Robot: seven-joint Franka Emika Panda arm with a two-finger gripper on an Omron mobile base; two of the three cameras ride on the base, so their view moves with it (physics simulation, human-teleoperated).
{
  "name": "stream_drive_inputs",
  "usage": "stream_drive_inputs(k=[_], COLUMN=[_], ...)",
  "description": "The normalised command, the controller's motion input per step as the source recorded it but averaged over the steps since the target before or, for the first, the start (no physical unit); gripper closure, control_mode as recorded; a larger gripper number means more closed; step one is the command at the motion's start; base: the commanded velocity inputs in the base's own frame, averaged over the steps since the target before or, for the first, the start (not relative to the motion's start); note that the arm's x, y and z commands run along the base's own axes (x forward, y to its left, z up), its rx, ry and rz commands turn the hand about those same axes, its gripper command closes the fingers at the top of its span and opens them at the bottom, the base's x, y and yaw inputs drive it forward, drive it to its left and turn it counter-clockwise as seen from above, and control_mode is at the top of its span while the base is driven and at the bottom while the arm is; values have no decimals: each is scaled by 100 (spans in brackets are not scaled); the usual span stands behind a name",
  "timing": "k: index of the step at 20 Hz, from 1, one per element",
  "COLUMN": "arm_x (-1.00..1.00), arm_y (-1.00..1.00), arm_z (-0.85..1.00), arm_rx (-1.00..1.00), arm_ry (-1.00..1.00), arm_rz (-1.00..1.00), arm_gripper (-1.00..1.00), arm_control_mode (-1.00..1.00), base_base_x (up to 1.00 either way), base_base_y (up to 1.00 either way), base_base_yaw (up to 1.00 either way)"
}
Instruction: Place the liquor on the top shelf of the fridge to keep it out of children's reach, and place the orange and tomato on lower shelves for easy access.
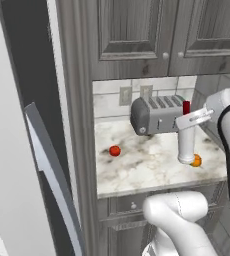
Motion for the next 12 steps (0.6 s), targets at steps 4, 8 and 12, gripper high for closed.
stream_drive_inputs(k=[4,8,12], arm_x=[0,0,0], arm_y=[0,0,0], arm_z=[0,0,0], arm_rx=[0,0,0], arm_ry=[0,0,0], arm_rz=[0,0,0], arm_gripper=[100,100,100], arm_control_mode=[100,100,100], base_base_x=[-83,-75,-69], base_base_y=[-5,-45,-59], base_base_yaw=[20,37,55])
